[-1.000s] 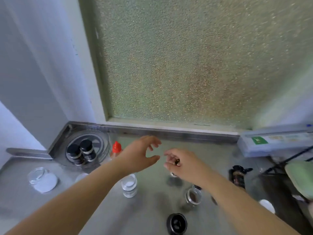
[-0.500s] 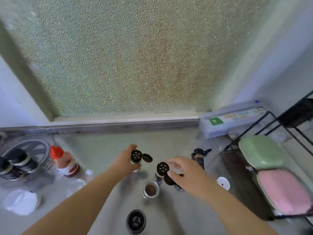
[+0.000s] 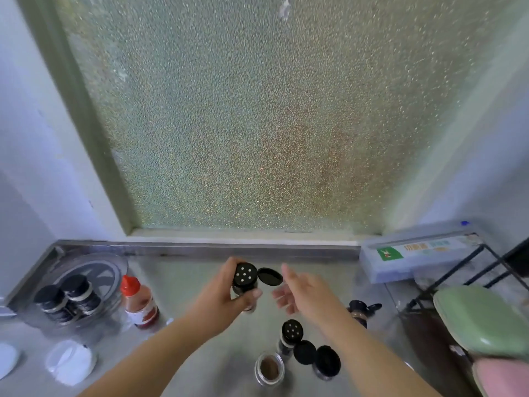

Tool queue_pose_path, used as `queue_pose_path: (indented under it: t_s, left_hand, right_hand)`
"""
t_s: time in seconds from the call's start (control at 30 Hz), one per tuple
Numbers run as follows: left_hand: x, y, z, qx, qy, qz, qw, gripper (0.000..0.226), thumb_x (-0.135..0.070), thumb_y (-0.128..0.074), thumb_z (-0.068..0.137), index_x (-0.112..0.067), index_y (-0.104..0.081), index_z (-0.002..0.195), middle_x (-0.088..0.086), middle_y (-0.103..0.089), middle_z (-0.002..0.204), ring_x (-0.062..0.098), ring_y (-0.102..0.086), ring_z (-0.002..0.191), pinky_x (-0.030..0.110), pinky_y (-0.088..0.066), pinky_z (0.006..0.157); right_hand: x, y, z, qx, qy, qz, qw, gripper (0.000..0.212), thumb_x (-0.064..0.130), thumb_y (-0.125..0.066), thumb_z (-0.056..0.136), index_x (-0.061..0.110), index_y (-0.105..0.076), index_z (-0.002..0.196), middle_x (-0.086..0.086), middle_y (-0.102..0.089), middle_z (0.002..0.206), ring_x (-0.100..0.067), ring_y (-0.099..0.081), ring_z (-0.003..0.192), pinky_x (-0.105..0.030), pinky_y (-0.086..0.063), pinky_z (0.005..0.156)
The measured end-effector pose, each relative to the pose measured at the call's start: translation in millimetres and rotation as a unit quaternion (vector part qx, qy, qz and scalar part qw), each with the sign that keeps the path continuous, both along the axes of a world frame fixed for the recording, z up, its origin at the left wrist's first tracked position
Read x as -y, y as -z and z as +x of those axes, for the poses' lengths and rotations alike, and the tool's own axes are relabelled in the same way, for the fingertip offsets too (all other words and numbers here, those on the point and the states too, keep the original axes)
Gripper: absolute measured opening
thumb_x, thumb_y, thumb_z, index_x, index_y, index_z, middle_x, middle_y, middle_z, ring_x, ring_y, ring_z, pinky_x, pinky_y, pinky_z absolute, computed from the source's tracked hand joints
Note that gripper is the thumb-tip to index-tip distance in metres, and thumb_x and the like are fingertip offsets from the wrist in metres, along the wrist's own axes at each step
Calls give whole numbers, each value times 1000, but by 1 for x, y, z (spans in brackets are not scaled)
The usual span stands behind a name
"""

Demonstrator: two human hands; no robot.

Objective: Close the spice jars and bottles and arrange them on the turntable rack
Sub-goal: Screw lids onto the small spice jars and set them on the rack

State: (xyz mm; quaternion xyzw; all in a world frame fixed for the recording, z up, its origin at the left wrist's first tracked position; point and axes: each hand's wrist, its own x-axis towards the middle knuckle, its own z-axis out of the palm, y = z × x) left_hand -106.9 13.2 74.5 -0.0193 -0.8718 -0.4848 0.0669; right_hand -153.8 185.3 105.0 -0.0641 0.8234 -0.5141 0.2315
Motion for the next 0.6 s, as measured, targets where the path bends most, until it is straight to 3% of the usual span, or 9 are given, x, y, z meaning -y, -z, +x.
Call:
queue_pose_path:
  t_s: [0.1,0.23,0.33,0.5,0.6]
  left_hand:
    - [6,-25,9,-15,3,-1,1000,34,-51,-54,71,-29,-39,92,-10,-57,77,0,-51,70,12,-40,65]
    - [11,-52,19,-28,-1,4,1000,28,-32,-55,87,-29,-29,97,-9,-50,82,-8,-50,68,8,-41,66]
    - [12,-68,27,-47,5,25,999,27,-26,-53,88,-24,-28,98,-7,-48,84,-6,-49,68,11,-42,68]
    - [12,-88,39,-87,6,15,996,36,-46,-50,83,-24,-28,101,-3,-48,84,0,-47,69,14,-41,66]
    - [12,-97,42,-104,-1,1,995,45,-55,-49,81,-21,-30,103,-8,-47,80,-3,-47,66,12,-40,63]
  right_hand:
    - [18,-23,-1,-80,4,-68,994,4,20,-58,89,19,-61,86,2,-67,73,1,-58,53,-17,-48,58]
    - [33,-56,3,-208,10,-93,974,15,14,-68,80,26,-61,83,6,-67,77,2,-61,65,-20,-51,67]
    - [38,-83,13,-257,-25,-115,959,10,19,-70,79,21,-64,87,7,-67,75,4,-61,66,-9,-46,62]
    - [37,-109,26,-269,-97,-116,951,3,24,-65,83,24,-67,85,20,-67,70,7,-61,70,-5,-43,66]
    - [37,-121,33,-252,-129,-124,951,9,24,-64,84,24,-67,93,17,-68,79,6,-63,77,-7,-44,74]
